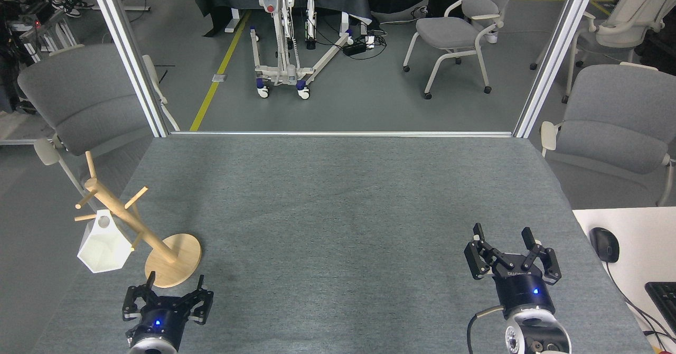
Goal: Hang cup on storage rack
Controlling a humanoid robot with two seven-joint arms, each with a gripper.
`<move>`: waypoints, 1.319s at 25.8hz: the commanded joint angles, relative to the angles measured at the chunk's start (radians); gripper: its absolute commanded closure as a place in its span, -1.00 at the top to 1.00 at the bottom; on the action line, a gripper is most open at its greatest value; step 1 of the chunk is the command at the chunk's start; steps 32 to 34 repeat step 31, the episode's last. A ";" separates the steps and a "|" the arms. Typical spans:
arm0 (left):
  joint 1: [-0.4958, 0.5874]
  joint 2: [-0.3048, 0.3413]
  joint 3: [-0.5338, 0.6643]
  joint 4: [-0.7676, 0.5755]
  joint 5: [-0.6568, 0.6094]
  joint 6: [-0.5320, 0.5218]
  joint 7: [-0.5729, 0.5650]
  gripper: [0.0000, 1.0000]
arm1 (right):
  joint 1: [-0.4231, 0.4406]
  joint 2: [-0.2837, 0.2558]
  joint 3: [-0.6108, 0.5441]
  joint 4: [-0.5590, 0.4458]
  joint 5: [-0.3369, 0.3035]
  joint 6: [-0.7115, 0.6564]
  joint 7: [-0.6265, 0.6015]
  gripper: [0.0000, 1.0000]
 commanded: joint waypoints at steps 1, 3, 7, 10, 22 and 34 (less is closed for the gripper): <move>0.000 -0.080 -0.005 -0.014 0.003 -0.028 0.006 0.98 | -0.002 -0.004 0.000 -0.001 -0.001 -0.002 0.003 1.00; -0.003 -0.134 -0.005 -0.057 0.003 -0.058 0.006 0.98 | -0.005 -0.008 0.000 0.001 -0.001 -0.001 0.004 1.00; -0.005 -0.148 -0.117 -0.171 0.026 -0.086 0.005 0.98 | -0.020 -0.010 -0.001 0.001 -0.002 0.001 0.004 1.00; -0.015 -0.149 -0.204 -0.253 0.108 -0.074 -0.001 0.98 | -0.025 -0.013 -0.001 0.001 -0.007 0.001 0.004 1.00; -0.046 -0.149 -0.324 -0.324 0.164 0.068 -0.021 0.98 | -0.077 -0.002 -0.001 0.042 -0.011 0.027 0.000 1.00; -0.052 -0.151 -0.394 -0.243 0.166 0.103 -0.017 0.98 | -0.079 -0.005 -0.001 0.050 -0.011 0.067 0.000 1.00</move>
